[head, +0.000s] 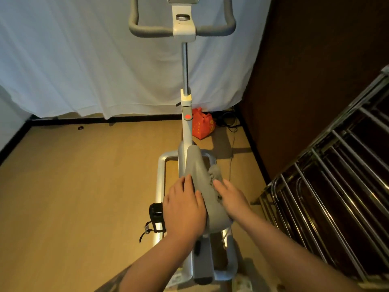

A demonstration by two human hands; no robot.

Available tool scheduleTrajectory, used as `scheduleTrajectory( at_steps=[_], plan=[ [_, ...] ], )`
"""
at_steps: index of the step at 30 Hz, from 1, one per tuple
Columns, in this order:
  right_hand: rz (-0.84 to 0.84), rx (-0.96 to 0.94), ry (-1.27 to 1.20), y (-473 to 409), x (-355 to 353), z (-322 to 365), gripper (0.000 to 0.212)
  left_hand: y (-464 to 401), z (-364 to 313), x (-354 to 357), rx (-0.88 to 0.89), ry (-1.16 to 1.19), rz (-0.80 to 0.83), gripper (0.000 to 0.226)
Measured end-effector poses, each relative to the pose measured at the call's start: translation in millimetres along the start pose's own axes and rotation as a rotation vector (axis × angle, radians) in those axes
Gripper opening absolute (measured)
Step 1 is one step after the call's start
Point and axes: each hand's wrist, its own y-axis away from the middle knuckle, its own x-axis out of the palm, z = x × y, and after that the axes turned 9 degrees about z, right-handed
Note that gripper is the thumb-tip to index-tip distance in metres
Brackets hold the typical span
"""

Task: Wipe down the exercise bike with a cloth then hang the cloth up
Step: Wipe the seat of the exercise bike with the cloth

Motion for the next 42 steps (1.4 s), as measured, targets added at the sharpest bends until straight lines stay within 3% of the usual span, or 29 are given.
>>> scheduleTrajectory(
  at_steps=[2,6,12,17,22,28,32,36,38,40,42],
  plan=[
    [0.003,0.061,0.043,-7.1,-1.0,7.5,0.038,0.4,-1.3,-2.9,-0.010,0.006,0.018,0.046],
    [-0.087,-0.053,0.343,27.3,14.6,-5.3,0.049,-2.0,-1.7,-8.3,-0.002,-0.013,0.054,0.040],
    [0.062,-0.006,0.335,-18.0,1.9,20.7,0.047,-7.2,-1.2,-7.9,-0.064,0.050,0.042,0.034],
    [0.078,-0.176,0.627,14.6,8.3,10.7,0.066,-10.3,-4.4,-12.5,-0.134,0.145,0.053,0.041],
    [0.201,-0.032,0.468,-28.3,0.1,27.1,0.074,-5.9,-13.1,-16.6,-0.256,0.228,-0.002,0.033],
    [0.239,-0.140,0.688,-9.1,-1.9,25.9,0.077,-7.3,-13.7,-13.0,-0.339,0.203,-0.035,0.029],
    [0.202,-0.032,0.518,-38.4,3.6,51.6,0.076,-6.2,-14.0,-11.5,-0.344,0.204,-0.026,0.029],
    [0.244,-0.263,0.746,-3.2,-4.5,30.4,0.074,-2.2,-17.6,-13.5,-0.396,0.274,-0.081,0.032],
    [0.342,-0.387,0.811,16.5,-19.3,11.4,0.072,-1.9,-18.0,-13.8,-0.419,0.298,-0.093,0.033],
    [0.447,-0.384,0.738,20.1,-33.0,5.0,0.069,-2.6,-18.0,-13.0,-0.422,0.300,-0.085,0.032],
    [0.404,-0.375,0.559,7.3,-32.8,9.4,0.066,-2.8,-17.2,-12.0,-0.419,0.296,-0.082,0.032]
  ],
)
